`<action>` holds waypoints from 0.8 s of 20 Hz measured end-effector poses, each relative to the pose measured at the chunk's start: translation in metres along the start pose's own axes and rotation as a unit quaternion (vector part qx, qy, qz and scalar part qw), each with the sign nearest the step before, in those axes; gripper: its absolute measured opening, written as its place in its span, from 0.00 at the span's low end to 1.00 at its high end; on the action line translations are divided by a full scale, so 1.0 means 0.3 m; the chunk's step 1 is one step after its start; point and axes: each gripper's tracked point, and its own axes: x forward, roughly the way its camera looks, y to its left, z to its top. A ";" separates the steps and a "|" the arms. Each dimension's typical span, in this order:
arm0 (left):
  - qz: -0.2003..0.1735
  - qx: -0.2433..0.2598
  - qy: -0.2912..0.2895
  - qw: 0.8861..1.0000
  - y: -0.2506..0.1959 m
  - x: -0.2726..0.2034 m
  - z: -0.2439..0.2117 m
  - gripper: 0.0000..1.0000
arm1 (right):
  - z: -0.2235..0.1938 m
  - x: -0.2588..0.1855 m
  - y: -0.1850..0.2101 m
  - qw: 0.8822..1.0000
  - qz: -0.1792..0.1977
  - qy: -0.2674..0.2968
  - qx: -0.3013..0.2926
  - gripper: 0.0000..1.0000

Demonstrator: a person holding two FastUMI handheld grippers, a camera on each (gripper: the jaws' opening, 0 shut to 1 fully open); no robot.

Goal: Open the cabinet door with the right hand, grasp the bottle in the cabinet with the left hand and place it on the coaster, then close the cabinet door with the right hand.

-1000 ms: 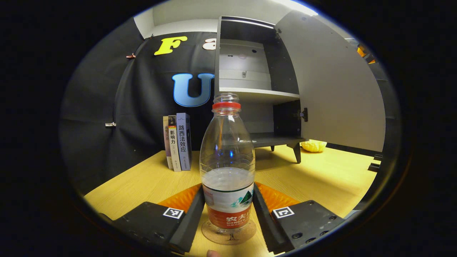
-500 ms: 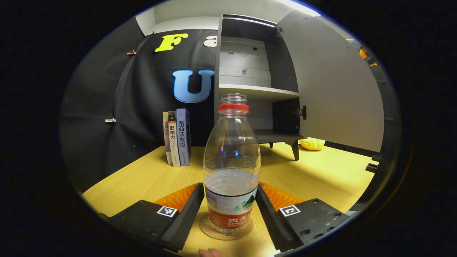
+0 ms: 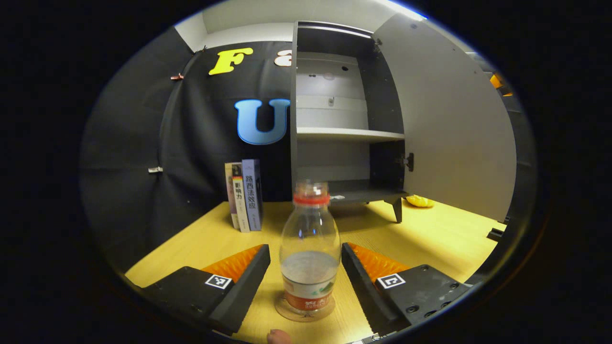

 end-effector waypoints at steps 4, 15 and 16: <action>0.011 -0.010 -0.013 1.000 -0.019 -0.038 0.191 0.94 | 0.002 0.023 0.039 1.000 0.023 -0.002 0.007 0.97; 0.026 -0.046 -0.024 0.998 -0.079 -0.145 0.761 0.94 | 0.047 0.061 0.177 0.994 0.088 0.001 0.061 0.97; 0.028 -0.048 -0.019 0.998 -0.076 -0.144 0.789 0.94 | 0.046 0.056 0.192 0.994 0.095 0.003 0.062 0.97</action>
